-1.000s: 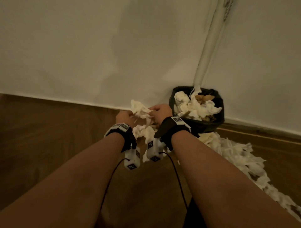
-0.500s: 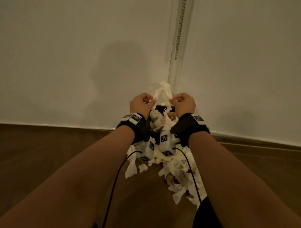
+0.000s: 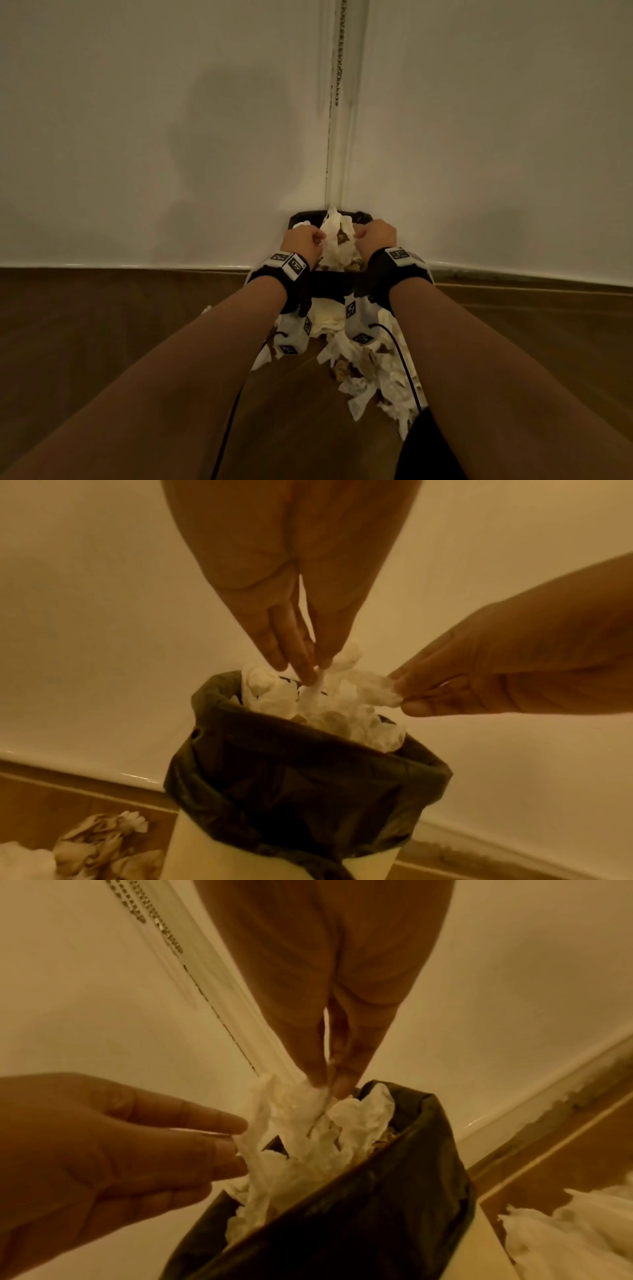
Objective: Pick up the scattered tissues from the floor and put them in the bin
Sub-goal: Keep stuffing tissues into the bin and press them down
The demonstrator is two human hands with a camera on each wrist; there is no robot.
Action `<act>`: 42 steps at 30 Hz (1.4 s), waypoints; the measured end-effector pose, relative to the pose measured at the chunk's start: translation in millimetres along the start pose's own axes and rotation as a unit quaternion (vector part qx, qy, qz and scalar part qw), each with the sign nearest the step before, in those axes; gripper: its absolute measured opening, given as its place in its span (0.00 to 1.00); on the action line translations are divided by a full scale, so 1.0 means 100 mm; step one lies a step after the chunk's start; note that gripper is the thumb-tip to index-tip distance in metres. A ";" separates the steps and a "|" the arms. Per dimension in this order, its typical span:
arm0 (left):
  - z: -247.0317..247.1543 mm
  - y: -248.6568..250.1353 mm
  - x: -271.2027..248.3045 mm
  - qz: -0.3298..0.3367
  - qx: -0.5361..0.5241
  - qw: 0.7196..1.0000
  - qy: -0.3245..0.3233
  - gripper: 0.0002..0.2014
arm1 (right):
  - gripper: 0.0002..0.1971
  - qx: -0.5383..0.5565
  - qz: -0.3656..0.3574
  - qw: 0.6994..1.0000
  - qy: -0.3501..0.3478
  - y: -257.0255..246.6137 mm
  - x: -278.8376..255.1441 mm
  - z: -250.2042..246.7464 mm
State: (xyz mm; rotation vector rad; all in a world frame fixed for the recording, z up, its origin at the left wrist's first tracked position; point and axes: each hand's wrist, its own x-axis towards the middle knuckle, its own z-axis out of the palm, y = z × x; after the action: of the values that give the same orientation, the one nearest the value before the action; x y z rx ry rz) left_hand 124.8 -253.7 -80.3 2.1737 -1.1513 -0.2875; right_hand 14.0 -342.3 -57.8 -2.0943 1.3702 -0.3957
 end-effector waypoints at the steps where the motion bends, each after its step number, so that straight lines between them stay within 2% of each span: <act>1: 0.03 -0.01 -0.01 -0.002 0.009 1.000 -0.012 0.14 | 0.14 -0.037 -0.012 0.999 -0.020 0.00 -0.01 0.00; 4: 0.03 -0.05 -0.04 0.008 0.010 1.000 0.007 0.16 | 0.16 -0.091 -0.035 0.995 -0.031 0.00 -0.01 -0.01; 6: -0.02 -0.09 -0.04 0.008 -0.008 0.999 0.051 0.15 | 0.18 -0.089 -0.051 0.995 0.005 -0.04 0.01 -0.02; 10: -0.16 -0.33 -0.06 -0.033 -0.053 0.991 0.118 0.12 | 0.12 0.015 -0.144 0.985 0.090 -0.22 -0.06 0.06; 13: -0.21 -0.62 -0.15 -0.064 -0.045 0.988 0.136 0.12 | 0.09 0.076 -0.224 0.970 0.049 -0.38 -0.23 0.28; 15: -0.17 -0.87 -0.26 -0.091 -0.037 0.987 0.130 0.11 | 0.09 0.065 -0.265 0.962 0.010 -0.47 -0.34 0.46; 18: 0.03 -1.30 -0.51 -0.151 0.002 0.985 0.080 0.11 | 0.09 0.047 -0.294 0.953 -0.054 -0.56 -0.48 0.78; 21: 0.36 -1.67 -0.81 -0.167 0.061 0.983 -0.041 0.14 | 0.09 0.003 -0.277 0.948 -0.156 -0.56 -0.55 1.11; 24: 0.59 -1.91 -1.01 -0.176 0.097 0.972 -0.123 0.14 | 0.10 -0.139 -0.237 0.929 -0.247 -0.50 -0.55 1.43; 26: 0.65 -1.96 -1.05 -0.166 0.122 0.968 -0.143 0.13 | 0.12 -0.217 -0.195 0.916 -0.277 -0.40 -0.53 1.56; 29: 0.69 -1.93 -1.02 -0.158 0.141 0.960 -0.184 0.16 | 0.17 -0.270 -0.134 0.902 -0.310 -0.23 -0.51 1.74; 31: 0.72 -1.87 -0.98 -0.164 0.159 0.944 -0.240 0.19 | 0.18 -0.299 -0.115 0.886 -0.334 -0.14 -0.51 1.83; 33: 0.76 -1.84 -0.96 -0.172 0.172 0.930 -0.277 0.21 | 0.24 -0.329 -0.116 0.870 -0.348 -0.05 -0.49 1.88; 35: 0.79 -1.83 -0.94 -0.178 0.186 0.924 -0.283 0.23 | 0.32 -0.344 -0.118 0.858 -0.363 0.04 -0.48 1.88; 37: 0.77 -1.83 -0.92 -0.185 0.200 0.924 -0.267 0.23 | 0.37 -0.331 -0.102 0.859 -0.377 0.09 -0.48 1.88; 40: 0.69 -1.90 -0.89 -0.219 0.142 0.943 -0.207 0.16 | 0.33 -0.316 -0.088 0.869 -0.370 0.11 -0.45 1.91; 42: 0.61 -1.94 -0.89 -0.244 0.100 0.950 -0.167 0.17 | 0.28 -0.298 -0.085 0.885 -0.347 0.10 -0.41 1.91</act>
State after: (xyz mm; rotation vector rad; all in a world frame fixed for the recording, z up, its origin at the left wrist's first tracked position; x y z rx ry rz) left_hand 171.4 -131.2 -260.0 2.6491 -0.8152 -0.8093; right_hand 93.0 -247.2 -209.4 -2.4719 0.9255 0.7580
